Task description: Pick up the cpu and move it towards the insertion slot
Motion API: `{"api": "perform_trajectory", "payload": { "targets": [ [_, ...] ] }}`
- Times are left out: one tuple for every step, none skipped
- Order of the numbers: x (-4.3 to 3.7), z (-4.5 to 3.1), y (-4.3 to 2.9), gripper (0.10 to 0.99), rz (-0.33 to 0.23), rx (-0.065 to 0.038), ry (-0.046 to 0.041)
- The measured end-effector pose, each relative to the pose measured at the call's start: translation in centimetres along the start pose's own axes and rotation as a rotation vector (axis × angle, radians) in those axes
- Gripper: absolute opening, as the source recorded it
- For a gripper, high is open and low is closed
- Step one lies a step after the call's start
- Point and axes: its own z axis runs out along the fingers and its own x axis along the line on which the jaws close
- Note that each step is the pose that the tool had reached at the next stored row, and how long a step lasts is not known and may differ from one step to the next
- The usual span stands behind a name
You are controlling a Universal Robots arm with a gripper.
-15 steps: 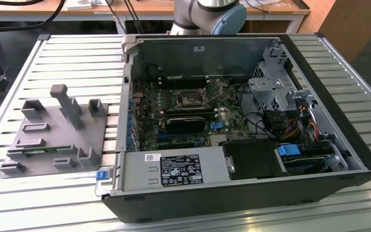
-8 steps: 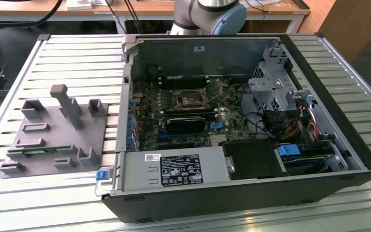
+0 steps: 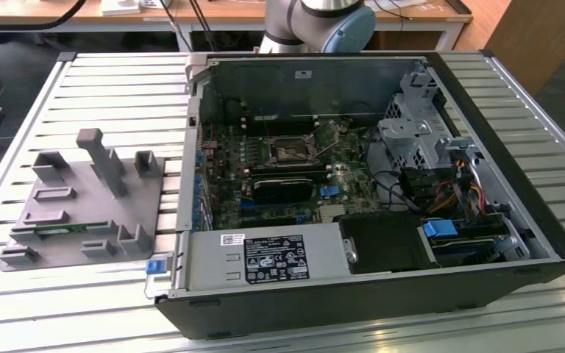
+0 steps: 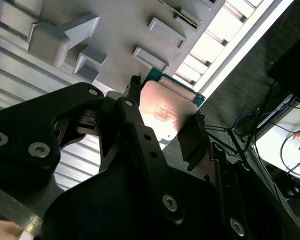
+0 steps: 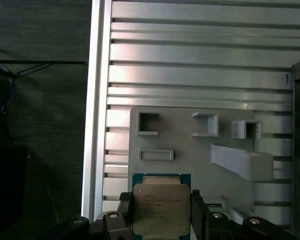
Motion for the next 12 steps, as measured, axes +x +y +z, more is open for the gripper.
{"api": "perform_trajectory", "payload": {
  "targets": [
    [0.00, -0.13, 0.01, 0.545, 0.000, 0.000, 0.0000],
    [0.00, -0.27, 0.02, 0.545, 0.000, 0.000, 0.0000],
    [0.00, -0.42, 0.02, 0.545, 0.000, 0.000, 0.0000],
    [0.00, -0.59, 0.04, 0.545, 0.000, 0.000, 0.0000],
    [0.00, -0.75, 0.04, 0.545, 0.000, 0.000, -0.0001],
    [0.00, -0.91, 0.05, 0.545, 0.000, 0.000, 0.0000],
    [0.00, -1.07, 0.07, 0.545, 0.000, 0.000, 0.0000],
    [0.00, -1.21, 0.08, 0.545, 0.000, 0.000, 0.0000],
    [0.00, -1.36, 0.09, 0.545, 0.000, 0.000, -0.0001],
    [0.00, -1.52, 0.10, 0.545, 0.000, 0.000, 0.0000],
    [0.00, -1.68, 0.11, 0.545, 0.000, 0.000, 0.0000],
    [0.00, -1.84, 0.12, 0.545, 0.000, 0.000, 0.0000]
  ]
}}
